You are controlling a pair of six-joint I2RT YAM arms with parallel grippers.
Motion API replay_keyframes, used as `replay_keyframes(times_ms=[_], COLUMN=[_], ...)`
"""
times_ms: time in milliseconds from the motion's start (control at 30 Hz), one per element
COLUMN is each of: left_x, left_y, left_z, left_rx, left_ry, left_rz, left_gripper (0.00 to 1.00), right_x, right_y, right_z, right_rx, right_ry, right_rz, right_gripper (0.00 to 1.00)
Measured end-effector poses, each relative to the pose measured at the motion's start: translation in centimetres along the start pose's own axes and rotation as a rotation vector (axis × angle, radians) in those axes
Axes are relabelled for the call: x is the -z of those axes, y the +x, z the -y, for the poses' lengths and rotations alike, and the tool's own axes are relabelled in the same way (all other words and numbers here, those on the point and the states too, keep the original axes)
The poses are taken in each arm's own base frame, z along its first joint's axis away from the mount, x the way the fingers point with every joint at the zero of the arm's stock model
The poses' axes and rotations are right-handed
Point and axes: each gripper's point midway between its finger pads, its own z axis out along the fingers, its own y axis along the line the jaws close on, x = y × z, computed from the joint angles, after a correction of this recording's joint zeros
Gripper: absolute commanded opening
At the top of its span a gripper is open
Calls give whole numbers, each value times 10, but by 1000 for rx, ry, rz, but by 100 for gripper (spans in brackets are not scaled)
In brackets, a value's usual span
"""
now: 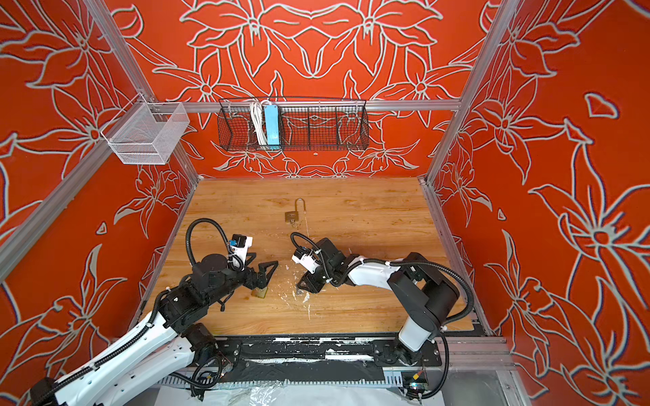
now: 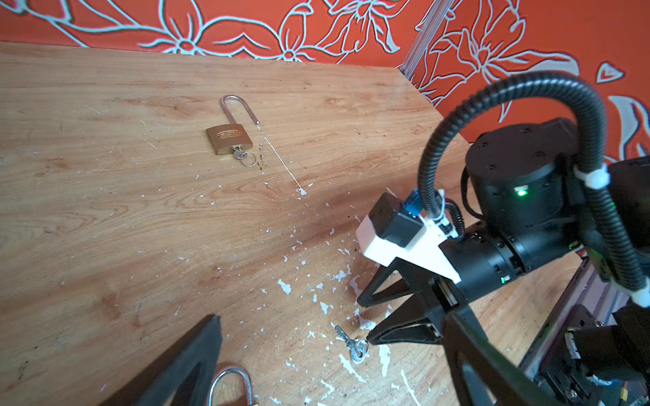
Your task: Unlock with the key
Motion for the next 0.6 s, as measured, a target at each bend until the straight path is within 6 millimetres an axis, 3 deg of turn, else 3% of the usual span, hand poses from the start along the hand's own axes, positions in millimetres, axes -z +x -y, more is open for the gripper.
replay_keyframes(times_ms=[300,600], left_x=[1,-1], left_y=[-1,1], left_z=[-1,-3], left_rx=[0,0], left_ry=[-7,-17], left_rz=[7,-5], left_gripper=[97,97], right_x=[-14,-15], right_y=[17,20], right_z=[-7,-11], right_rx=[10,26], right_ry=[-16,-25], right_rz=[-105,-130], right_gripper=[39,36])
